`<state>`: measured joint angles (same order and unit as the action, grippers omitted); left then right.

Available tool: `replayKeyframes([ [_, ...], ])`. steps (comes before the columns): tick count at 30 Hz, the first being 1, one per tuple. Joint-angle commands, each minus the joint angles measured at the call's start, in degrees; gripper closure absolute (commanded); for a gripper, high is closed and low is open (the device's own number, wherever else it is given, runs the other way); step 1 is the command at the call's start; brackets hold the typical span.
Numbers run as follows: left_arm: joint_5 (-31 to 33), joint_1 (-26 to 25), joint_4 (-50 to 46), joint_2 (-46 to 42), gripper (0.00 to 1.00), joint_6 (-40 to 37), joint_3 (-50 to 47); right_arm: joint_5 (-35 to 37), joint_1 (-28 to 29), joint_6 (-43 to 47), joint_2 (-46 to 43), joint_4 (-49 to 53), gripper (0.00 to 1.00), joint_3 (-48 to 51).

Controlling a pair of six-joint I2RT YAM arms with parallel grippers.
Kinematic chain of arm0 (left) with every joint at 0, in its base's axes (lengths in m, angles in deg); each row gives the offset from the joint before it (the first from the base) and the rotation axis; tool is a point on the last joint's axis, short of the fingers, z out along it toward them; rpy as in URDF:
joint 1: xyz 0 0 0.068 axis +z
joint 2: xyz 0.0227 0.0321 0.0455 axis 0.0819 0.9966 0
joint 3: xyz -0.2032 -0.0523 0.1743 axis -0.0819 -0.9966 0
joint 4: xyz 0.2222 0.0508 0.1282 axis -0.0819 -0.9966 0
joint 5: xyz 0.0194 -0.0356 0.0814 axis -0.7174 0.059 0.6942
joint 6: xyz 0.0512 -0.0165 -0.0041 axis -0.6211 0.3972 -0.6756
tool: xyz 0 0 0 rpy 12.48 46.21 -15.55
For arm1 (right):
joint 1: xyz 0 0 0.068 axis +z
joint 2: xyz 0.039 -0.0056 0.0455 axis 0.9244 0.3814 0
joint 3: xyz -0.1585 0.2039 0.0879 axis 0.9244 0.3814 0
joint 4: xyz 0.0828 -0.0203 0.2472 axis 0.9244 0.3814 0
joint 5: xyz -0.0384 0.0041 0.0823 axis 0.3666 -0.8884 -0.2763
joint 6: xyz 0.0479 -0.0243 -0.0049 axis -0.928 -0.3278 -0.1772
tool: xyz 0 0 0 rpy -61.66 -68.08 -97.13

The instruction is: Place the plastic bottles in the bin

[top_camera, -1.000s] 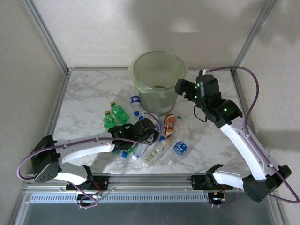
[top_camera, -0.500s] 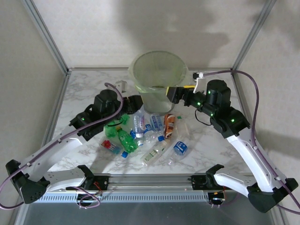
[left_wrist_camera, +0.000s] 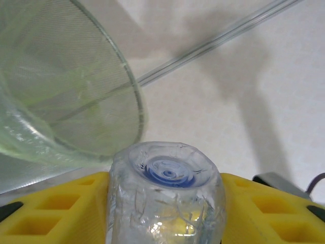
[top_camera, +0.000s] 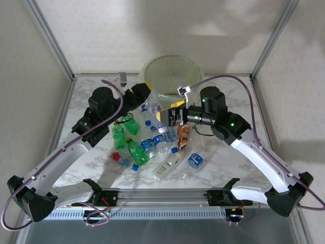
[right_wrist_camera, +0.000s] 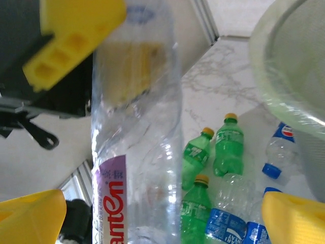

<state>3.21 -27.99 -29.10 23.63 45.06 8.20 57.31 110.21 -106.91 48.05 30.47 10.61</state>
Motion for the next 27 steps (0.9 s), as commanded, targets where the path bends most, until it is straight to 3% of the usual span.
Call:
replayKeyframes([
  [1, -3.0, 0.9, 5.2, 0.1, 0.47, 3.3, 1.1, 1.5, 1.8, 2.1, 0.7, 0.7, 0.01, -3.3],
  [10, -4.3, 1.4, 8.6, -0.2, 0.47, 5.8, -0.3, 4.2, 4.7, 3.0, 3.2, 1.7, 0.06, -5.3],
  [21, -4.3, 2.0, 9.3, -0.3, 0.46, 6.1, -1.2, 6.6, 5.0, 2.2, 2.6, 1.3, 0.3, -5.2],
  [27, -3.2, 2.0, 9.4, -0.8, 0.31, 6.0, -2.3, 6.9, 5.2, 1.8, 2.6, 0.8, 0.34, -4.9],
])
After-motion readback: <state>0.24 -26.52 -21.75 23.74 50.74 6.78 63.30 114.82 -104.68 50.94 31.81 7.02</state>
